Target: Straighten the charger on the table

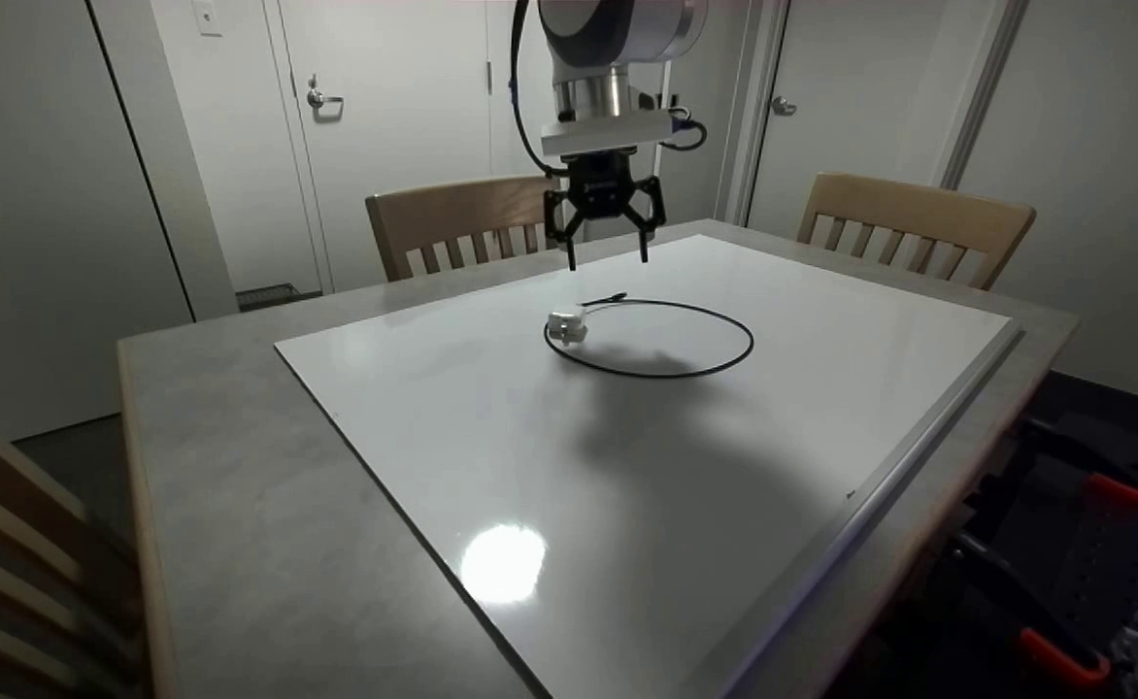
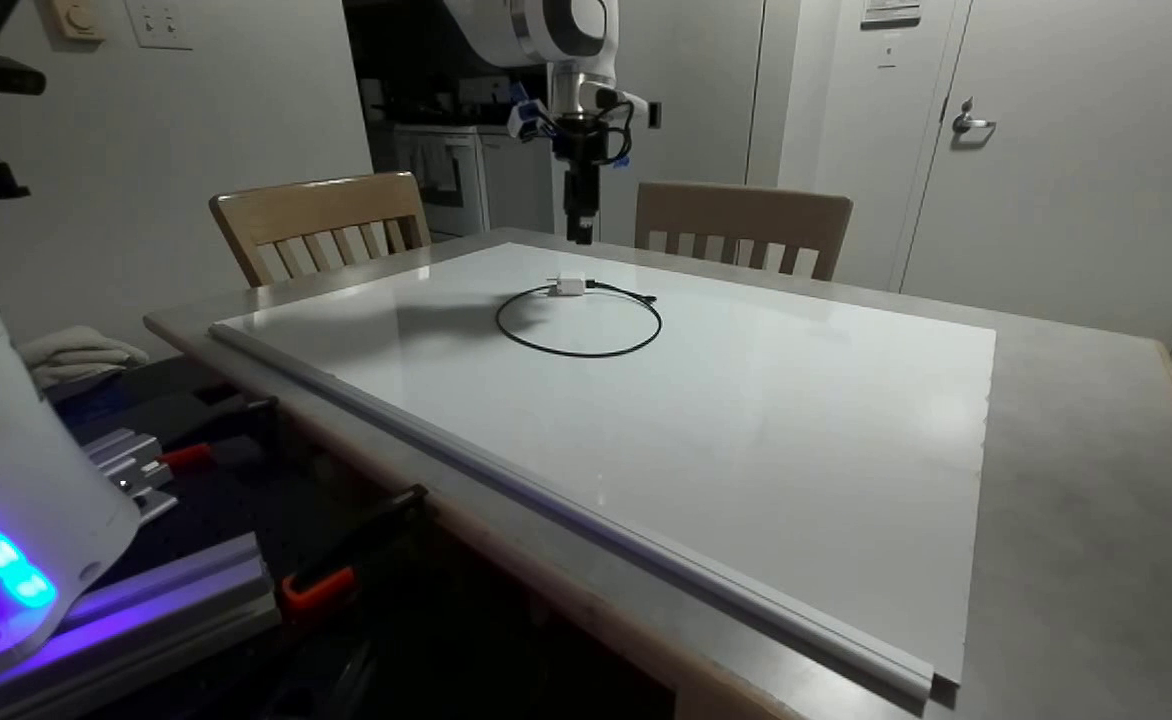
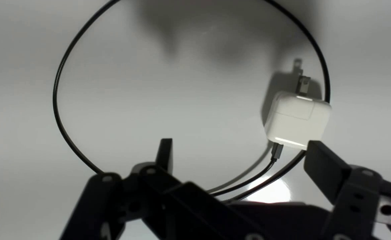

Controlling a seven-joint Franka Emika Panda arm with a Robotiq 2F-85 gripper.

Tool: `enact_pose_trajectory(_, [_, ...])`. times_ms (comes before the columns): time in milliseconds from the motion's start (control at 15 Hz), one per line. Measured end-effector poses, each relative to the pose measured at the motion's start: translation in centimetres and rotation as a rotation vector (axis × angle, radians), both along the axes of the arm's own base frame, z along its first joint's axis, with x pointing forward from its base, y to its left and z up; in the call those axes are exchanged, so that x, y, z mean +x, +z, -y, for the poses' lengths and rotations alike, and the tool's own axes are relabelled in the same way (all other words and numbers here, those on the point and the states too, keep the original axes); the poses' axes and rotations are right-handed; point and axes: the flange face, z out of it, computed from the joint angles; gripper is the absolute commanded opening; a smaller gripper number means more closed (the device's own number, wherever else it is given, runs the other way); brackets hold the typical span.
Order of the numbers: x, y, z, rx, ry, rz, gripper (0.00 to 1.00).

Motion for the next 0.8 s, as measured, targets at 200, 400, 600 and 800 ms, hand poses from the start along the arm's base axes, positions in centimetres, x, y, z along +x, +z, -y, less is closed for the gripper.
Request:
enact_pose_trajectory(200, [1.2, -0.8, 0.0, -0.029, 0.025, 0.02, 1.0])
enact_pose_trajectory(400, [2.6, -2.1, -0.2, -0.038, 0.036, 0.036, 1.0])
enact_pose_trajectory(600, [3.6, -2.1, -1.0, -0.009, 0.027, 0.062, 1.0])
enact_pose_trajectory(800, [4.4, -1.0, -2.3, 0.039, 0.016, 0.114, 1.0])
